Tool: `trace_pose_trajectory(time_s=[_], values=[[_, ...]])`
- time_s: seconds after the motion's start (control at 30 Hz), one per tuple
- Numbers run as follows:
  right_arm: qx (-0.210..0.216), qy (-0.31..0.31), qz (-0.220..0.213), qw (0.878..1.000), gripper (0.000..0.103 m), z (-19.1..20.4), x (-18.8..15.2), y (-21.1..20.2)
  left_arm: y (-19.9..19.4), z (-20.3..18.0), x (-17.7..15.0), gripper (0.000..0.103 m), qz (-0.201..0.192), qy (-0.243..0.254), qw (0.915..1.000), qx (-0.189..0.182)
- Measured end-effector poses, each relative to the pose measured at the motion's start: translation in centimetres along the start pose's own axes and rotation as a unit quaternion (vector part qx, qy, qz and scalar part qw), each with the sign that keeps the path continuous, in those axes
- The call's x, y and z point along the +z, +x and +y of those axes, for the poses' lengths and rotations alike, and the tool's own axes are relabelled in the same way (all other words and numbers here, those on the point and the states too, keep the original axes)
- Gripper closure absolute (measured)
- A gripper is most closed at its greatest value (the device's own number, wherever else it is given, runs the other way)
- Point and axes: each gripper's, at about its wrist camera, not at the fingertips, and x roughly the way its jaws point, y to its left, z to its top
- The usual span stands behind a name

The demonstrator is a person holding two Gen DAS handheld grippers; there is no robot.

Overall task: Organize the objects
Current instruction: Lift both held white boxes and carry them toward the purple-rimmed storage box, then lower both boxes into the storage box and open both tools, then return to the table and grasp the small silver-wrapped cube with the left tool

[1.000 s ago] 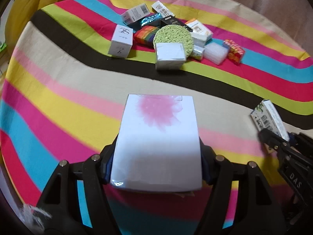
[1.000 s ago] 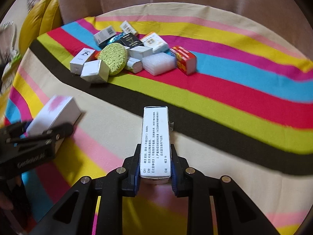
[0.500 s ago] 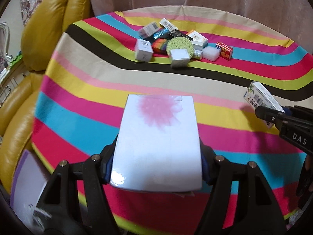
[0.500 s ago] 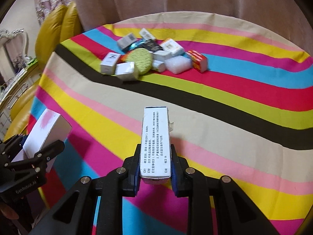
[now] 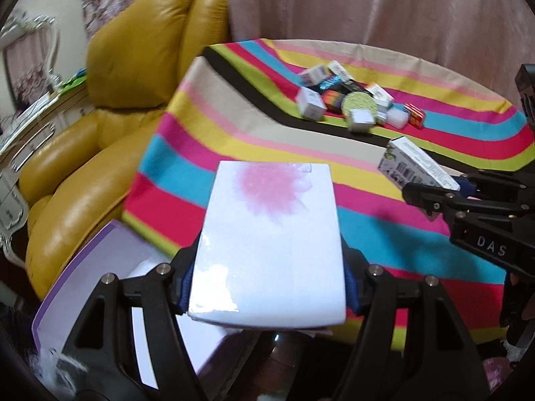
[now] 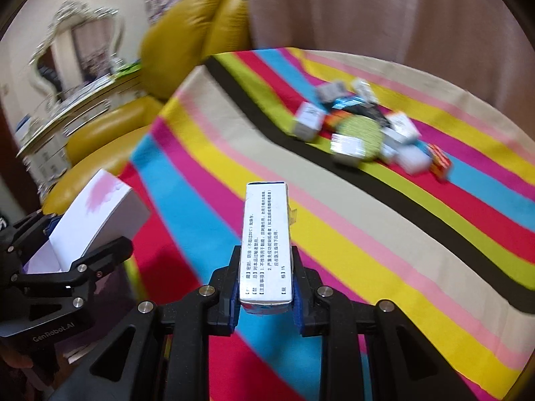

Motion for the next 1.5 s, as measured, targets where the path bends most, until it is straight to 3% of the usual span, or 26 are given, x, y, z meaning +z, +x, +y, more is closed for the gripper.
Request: trace_pose_trajectory(time_s=[0.27,0.57,0.8,0.97,1.03,1.07,1.13,1.17,1.33,1.5], values=[[0.075,-0.112,0.002,0.991,0.078,9.9,0.9,0.6,-4.7,8.8,-4.7,0.033,0.004,-0.081,0.995,0.057],[0.145,-0.232,0.025,0.961,0.077,21.3,0.5,2.7,-7.5,17.6,-10.5,0.033,0.016,-0.175,0.9741,0.142],[0.171,-0.281,0.045,0.943,0.077,26.9,-1.1,4.8,-7.0,20.5,-13.1,0.033,0.034,-0.214,0.9622,0.165],[0.194,-0.273,0.058,0.94,0.077,27.6,-1.7,5.5,-6.9,21.4,-14.1,0.031,0.038,-0.227,0.9562,0.181],[0.223,-0.256,0.064,0.938,0.074,28.0,-1.6,5.9,-6.9,21.8,-14.2,0.017,0.039,-0.237,0.9523,0.188],[0.237,-0.248,0.073,0.936,0.066,28.1,-1.6,6.2,-6.9,21.8,-14.1,0.011,0.039,-0.243,0.9487,0.199],[0.246,-0.24,0.085,0.935,0.053,28.0,-1.4,6.5,-7.1,21.8,-13.8,0.01,0.032,-0.245,0.9464,0.208],[0.244,-0.24,0.081,0.936,0.052,27.6,-1.4,6.2,-7.0,21.6,-13.6,0.01,0.03,-0.244,0.9468,0.208],[0.178,-0.249,0.035,0.951,0.051,22.6,-1.0,4.0,-4.7,18.6,-11.2,0.01,0.043,-0.219,0.9584,0.177],[0.098,-0.166,0.028,0.981,0.046,11.4,-0.1,3.2,0.0,9.8,-6.7,0.01,0.08,-0.124,0.9856,0.084]])
